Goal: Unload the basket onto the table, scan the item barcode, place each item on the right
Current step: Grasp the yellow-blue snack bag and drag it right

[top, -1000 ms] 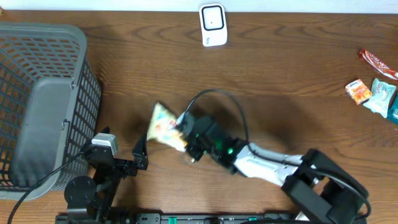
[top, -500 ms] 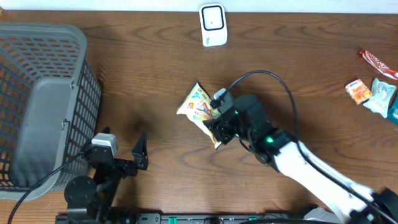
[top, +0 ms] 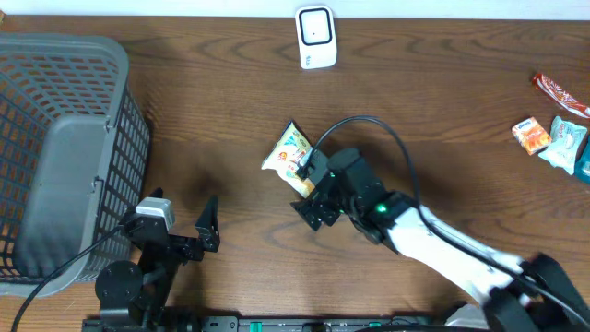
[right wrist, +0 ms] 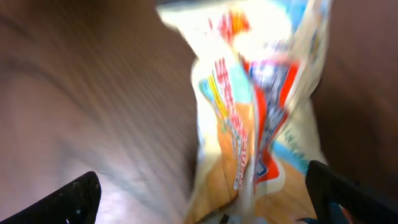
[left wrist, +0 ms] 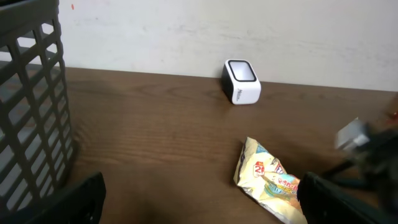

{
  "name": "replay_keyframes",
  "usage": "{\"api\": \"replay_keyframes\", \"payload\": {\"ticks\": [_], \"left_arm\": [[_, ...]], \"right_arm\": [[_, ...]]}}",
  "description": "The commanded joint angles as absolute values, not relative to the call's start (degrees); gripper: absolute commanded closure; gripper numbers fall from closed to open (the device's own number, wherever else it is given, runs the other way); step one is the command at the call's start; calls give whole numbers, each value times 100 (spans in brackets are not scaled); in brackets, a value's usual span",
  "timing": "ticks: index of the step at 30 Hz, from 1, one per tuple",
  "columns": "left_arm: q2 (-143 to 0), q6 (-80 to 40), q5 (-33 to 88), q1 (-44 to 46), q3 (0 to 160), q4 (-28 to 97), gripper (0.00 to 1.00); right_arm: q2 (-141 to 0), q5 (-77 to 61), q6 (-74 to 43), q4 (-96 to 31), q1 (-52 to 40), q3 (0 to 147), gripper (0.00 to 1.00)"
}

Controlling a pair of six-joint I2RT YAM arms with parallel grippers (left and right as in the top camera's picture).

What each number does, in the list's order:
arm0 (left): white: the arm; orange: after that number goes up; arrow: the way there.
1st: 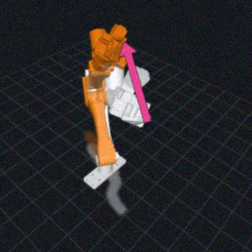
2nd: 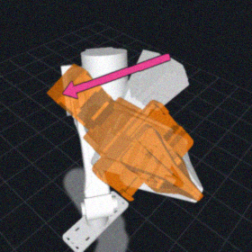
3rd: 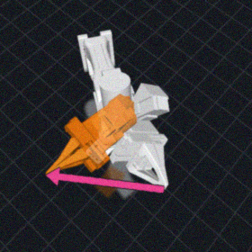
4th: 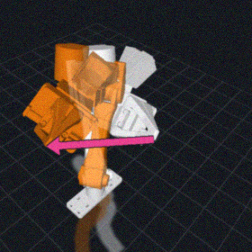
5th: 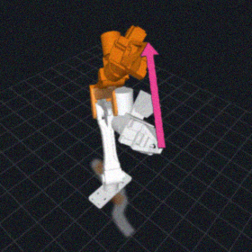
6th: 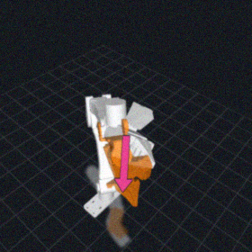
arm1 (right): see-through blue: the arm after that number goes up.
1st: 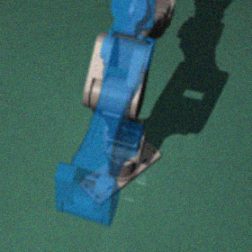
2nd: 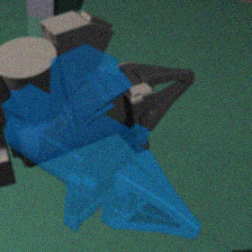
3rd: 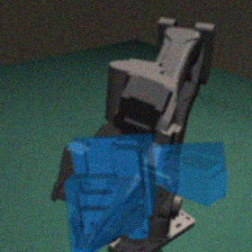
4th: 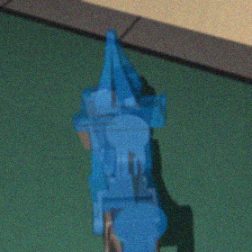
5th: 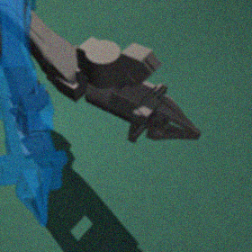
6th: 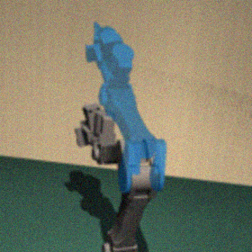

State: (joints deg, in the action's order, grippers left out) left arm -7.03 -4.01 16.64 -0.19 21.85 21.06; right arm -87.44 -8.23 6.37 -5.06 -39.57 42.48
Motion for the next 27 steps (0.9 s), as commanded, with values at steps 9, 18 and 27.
{"api": "replay_keyframes", "payload": {"ticks": [9,18,27], "left_arm": [[-692,-322,1754,-3,2180,2099,2],[-692,-322,1754,-3,2180,2099,2],[-692,-322,1754,-3,2180,2099,2]], "right_arm": [[-9830,491,1216,-447,-4060,4580,9],[-10073,-322,1225,-1017,-3872,4890,99],[-10029,-4397,2158,-4958,-2917,7102,99]]}}
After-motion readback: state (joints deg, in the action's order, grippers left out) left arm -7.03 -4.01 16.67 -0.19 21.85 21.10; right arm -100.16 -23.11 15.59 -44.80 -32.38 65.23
